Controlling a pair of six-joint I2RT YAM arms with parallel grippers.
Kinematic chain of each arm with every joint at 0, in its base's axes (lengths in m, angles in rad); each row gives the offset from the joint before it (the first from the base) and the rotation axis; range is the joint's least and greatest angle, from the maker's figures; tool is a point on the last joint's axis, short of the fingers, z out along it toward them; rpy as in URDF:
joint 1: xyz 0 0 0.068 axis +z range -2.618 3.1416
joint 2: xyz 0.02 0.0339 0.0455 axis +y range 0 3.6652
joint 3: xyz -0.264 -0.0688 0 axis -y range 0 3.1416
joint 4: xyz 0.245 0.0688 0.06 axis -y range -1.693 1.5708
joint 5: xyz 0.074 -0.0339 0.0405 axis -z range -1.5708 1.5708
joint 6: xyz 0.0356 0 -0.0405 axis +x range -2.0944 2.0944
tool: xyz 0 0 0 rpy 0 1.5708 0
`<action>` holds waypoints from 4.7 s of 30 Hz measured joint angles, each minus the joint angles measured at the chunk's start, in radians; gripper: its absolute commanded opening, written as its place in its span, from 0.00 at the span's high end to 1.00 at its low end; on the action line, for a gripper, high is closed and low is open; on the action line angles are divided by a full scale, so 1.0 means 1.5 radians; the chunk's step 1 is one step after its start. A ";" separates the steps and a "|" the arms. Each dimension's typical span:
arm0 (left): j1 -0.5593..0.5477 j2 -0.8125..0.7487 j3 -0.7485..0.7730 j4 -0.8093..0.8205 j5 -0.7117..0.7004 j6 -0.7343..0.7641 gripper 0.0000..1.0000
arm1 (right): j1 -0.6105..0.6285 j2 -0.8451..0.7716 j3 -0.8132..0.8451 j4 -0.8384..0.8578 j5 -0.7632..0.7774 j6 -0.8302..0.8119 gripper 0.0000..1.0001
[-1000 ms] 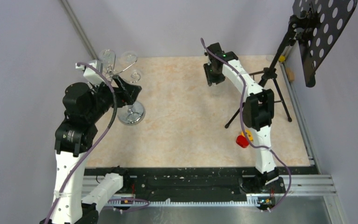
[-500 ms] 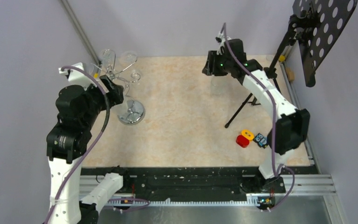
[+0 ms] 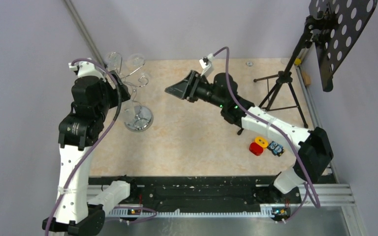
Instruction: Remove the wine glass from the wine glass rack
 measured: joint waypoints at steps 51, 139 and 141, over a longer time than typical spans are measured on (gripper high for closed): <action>0.001 -0.228 -0.005 0.082 0.004 0.061 0.05 | 0.159 0.305 0.280 0.065 0.137 0.263 1.00; 0.001 -0.187 0.022 0.042 0.094 0.051 0.05 | 0.199 0.312 0.309 0.046 0.364 0.217 1.00; 0.001 -0.172 0.020 0.035 0.115 0.048 0.05 | 0.199 0.300 0.295 0.045 0.369 0.216 1.00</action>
